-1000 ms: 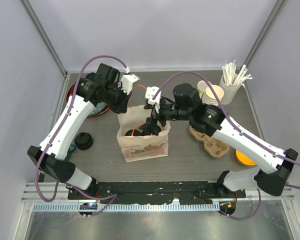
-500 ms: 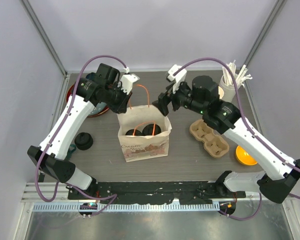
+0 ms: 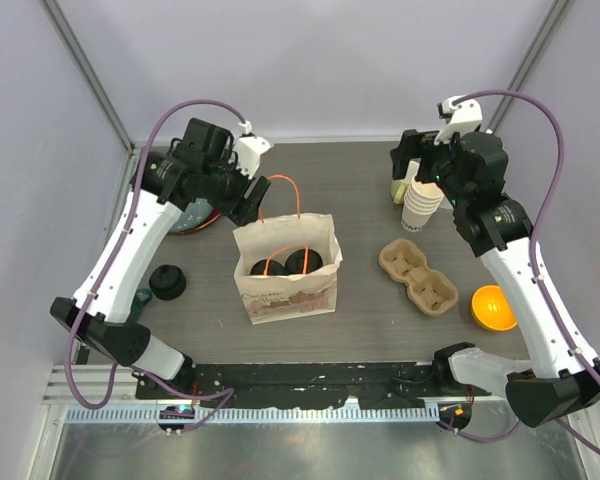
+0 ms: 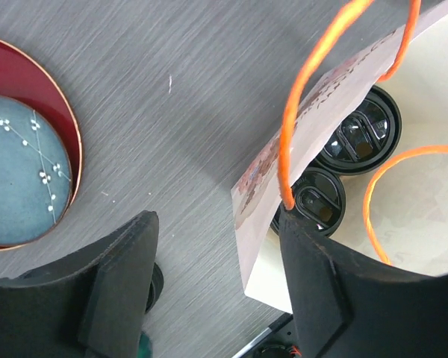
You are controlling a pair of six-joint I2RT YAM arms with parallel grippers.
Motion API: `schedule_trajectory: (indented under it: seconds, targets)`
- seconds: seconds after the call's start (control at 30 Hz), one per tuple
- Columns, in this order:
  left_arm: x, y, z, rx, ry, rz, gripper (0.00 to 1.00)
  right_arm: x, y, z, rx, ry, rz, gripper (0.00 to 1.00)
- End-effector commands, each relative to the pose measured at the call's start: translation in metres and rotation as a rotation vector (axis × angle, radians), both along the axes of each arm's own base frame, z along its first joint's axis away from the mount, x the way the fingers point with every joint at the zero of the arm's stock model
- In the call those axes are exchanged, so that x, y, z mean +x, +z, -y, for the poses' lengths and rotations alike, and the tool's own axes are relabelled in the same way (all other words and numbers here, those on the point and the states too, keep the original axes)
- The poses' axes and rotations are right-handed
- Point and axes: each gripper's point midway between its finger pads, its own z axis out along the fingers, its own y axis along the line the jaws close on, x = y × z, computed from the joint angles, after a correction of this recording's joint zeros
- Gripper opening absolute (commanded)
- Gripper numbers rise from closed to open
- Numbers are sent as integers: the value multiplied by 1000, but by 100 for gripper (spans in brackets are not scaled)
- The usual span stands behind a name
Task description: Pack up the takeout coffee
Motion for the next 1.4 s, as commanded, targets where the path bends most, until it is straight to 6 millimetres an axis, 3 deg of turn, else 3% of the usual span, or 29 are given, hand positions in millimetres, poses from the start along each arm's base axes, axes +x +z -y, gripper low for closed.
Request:
schedule_trajectory:
  seconds: [0.0,0.23,0.27,0.4,0.5,0.67,0.97,1.37]
  targets:
    - [-3,34,-8,-21,21,102,72,12,-4,47,-24,-176,-5,98]
    - [-3,56,-23,-8,97,161,86,38,-43,102,-69,-308,-103,88]
    - [-2,57,-28,0,113,172,87,45,-50,116,-69,-341,-122,84]
    - [8,59,-51,51,209,222,89,61,-59,156,-59,-434,-157,53]
    - [12,54,-66,62,259,223,91,64,-80,169,-27,-461,-206,48]
    - [22,48,-95,84,350,224,91,79,-116,167,-2,-430,-273,47]
    - [22,36,-96,106,322,213,91,105,-149,186,-52,-502,-336,43]
    - [21,32,-92,104,290,194,91,130,-153,193,-80,-506,-302,33]
